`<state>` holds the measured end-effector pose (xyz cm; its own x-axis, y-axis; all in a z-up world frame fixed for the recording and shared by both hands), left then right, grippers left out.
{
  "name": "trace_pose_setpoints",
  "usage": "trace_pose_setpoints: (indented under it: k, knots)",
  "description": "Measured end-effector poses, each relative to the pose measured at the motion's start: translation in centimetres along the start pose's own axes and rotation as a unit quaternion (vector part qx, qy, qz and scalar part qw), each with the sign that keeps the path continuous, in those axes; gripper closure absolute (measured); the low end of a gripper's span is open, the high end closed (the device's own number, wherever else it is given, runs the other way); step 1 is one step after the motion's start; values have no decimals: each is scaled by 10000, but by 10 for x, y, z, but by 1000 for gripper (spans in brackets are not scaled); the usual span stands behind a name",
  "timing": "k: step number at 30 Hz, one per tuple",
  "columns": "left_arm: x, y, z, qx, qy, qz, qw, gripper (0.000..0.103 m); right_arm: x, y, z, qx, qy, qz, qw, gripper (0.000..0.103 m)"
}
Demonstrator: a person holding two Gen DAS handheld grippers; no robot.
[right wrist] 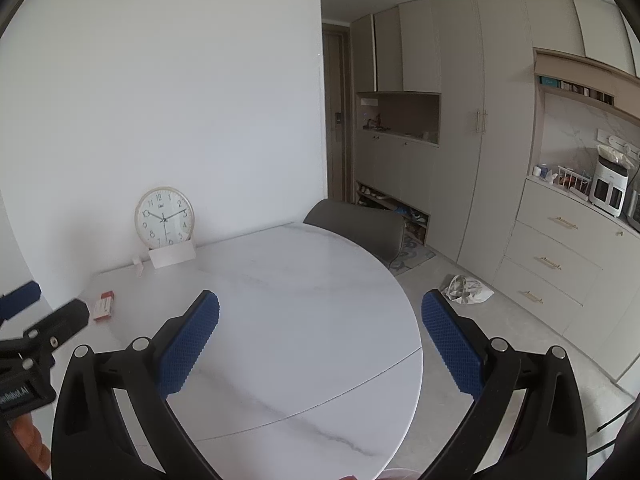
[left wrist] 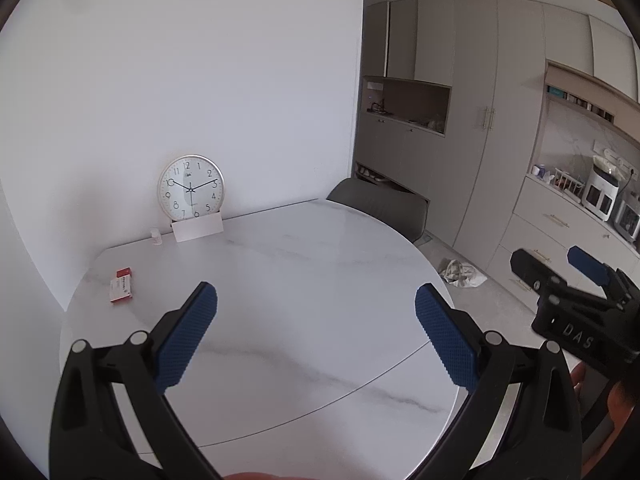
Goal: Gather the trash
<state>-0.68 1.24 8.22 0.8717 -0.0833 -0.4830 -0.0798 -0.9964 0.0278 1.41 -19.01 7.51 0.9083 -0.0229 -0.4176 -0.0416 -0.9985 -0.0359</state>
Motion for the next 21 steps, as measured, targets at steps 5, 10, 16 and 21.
trace_pose_setpoints:
  k: [5,10,16,21]
  knots:
    - [3,1,0,18,-15,-41,10000,8,2,-5,0,-37,-5,-54,10000,3]
    - [7,0,-2,24,-42,-66,10000,8,0,-4,-1,30,46,-107,9999,3]
    - [12,-1,-1,33,-104,-70,9999,8,4,1,0,104,-1,-77,9999,3]
    - [15,1,1,36,-146,-66,9999,8,7,1,1,106,-52,-65,9999,3]
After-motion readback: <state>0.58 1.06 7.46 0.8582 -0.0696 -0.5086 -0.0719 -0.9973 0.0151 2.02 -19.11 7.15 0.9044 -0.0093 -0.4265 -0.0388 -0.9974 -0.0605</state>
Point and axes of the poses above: each gripper's, at about its wrist camera, not at the fingertips, and x roughly the way its jaws point, y to its right, z to its underside, the point moved 5 cm from there along x, roughly the way its jaws point, and after that the axes turned 2 degrees about y, right-handed, at the moved point
